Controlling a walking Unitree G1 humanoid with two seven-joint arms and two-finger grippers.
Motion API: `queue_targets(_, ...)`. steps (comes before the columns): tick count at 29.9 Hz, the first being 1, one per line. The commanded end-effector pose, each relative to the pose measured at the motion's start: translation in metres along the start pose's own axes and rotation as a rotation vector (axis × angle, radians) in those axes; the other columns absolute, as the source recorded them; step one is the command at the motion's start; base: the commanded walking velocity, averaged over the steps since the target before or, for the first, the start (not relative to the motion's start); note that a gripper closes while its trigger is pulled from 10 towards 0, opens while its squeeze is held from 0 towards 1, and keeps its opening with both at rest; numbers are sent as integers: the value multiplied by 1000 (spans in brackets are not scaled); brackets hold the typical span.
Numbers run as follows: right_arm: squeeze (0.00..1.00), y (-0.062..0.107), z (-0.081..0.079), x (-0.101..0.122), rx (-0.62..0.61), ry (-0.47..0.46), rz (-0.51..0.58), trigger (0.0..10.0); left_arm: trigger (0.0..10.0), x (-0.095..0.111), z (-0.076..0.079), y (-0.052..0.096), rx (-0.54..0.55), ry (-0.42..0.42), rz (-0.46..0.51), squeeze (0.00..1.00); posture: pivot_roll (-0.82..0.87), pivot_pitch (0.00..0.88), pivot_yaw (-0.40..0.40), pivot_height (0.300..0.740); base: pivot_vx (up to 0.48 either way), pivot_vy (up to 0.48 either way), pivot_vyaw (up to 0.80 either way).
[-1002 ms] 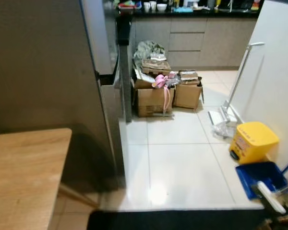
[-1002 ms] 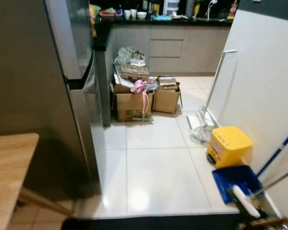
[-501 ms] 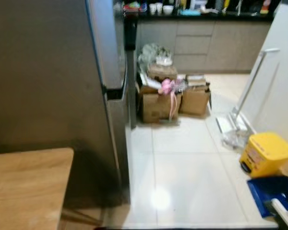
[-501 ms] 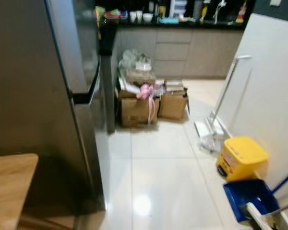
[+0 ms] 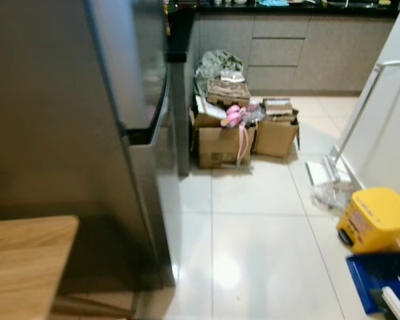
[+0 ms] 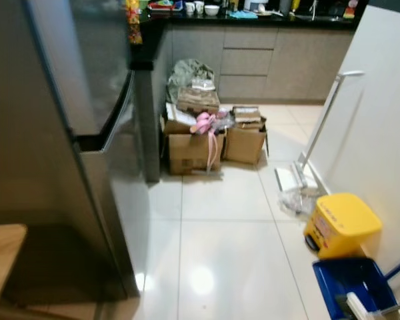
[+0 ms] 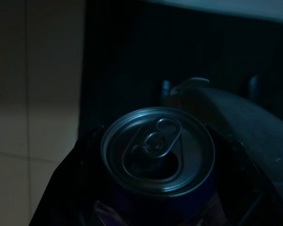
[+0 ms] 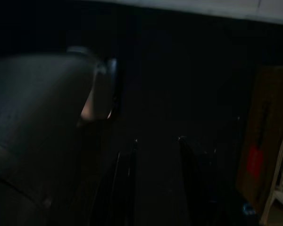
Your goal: Restocking fridge
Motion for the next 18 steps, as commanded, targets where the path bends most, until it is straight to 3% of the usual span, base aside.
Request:
queue_targets(1, 0, -1, -9, -2, 47, -39, -1, 10000, 10000, -3, -2, 1, 2, -3, -9, 0, -99, 0, 7, 740, 0, -465, 0)
queue_targets(8, 0, -1, -8, -2, 42, 0, -8, 10000, 10000, -2, -2, 1, 7, 0, -7, 0, -99, 0, 7, 740, 0, -455, 537)
queue_targets(18, 0, -1, -9, -2, 52, 14, -12, 10000, 10000, -2, -4, 1, 24, 8, -4, 0, -102, 0, 9, 740, 0, 0, 575)
Point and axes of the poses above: a point about 5 cm out from each wrist's last joint towards the gripper, its own y axis pointing back from the gripper into the wrist, its own x axis along the axis of the wrist's last joint, z = x × y, the point moved 2 cm from there along -y, pointing out of the wrist towards the gripper, and after that the axes turned 7 degrees about -y, right-handed, at the moved point
